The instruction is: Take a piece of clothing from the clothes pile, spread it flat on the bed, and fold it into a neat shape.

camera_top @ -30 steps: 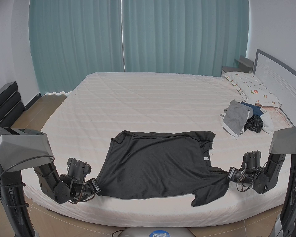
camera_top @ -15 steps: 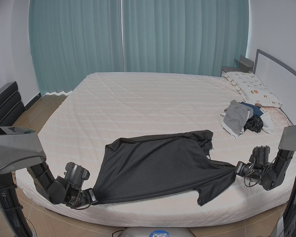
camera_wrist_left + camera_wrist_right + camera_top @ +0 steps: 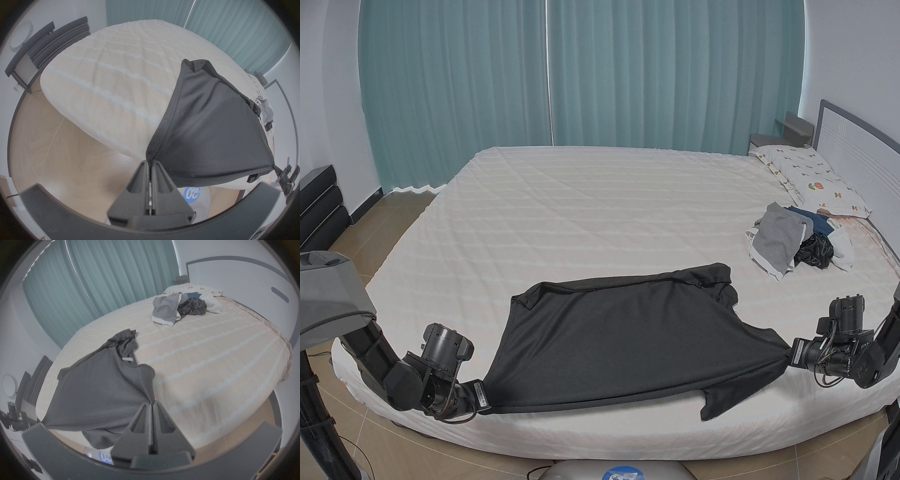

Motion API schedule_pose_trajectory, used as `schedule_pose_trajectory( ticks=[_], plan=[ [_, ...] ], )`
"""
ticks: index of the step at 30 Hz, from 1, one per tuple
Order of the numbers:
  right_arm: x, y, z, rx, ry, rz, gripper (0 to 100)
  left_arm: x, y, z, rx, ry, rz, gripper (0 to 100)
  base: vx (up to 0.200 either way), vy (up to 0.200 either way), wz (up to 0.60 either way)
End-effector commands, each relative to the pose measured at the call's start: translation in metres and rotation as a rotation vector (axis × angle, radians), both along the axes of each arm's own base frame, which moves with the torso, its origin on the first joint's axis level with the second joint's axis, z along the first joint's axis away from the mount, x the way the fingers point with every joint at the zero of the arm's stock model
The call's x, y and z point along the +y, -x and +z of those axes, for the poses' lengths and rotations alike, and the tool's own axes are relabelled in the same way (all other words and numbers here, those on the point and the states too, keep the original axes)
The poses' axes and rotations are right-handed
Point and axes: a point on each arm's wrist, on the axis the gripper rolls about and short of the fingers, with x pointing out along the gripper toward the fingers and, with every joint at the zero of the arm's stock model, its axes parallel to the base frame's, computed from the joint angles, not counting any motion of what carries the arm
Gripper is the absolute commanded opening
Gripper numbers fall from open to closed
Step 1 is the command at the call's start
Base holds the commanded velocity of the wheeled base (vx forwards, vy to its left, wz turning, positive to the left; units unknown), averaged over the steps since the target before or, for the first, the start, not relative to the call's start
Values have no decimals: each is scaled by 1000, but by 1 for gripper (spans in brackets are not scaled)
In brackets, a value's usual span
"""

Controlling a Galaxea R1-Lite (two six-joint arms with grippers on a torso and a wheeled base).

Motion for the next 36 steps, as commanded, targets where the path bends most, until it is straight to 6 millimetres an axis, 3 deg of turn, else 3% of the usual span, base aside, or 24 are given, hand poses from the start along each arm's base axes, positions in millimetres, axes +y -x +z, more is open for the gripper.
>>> schedule_pose_trajectory(
  ticks=[1,12,20,21,26,36],
  plan=[
    [2,21,36,-39,-8,78,0,3,5,18,-8,-5,-10,0,0,0,0],
    [-5,37,24,160,64,142,0,5,16,12,98,-58,-64,0,0,0,0],
    [-12,21,-10,300,56,126,0,2,13,0,136,-58,-73,0,0,0,0],
    [-12,17,-14,300,55,123,100,1,12,-3,145,-59,-75,100,0,0,0],
    [-13,10,-19,257,52,117,100,0,7,-6,136,-53,-69,100,0,0,0],
    [-10,-3,-12,135,2,58,100,-3,-12,5,-28,29,-30,100,0,0,0]
  ],
)
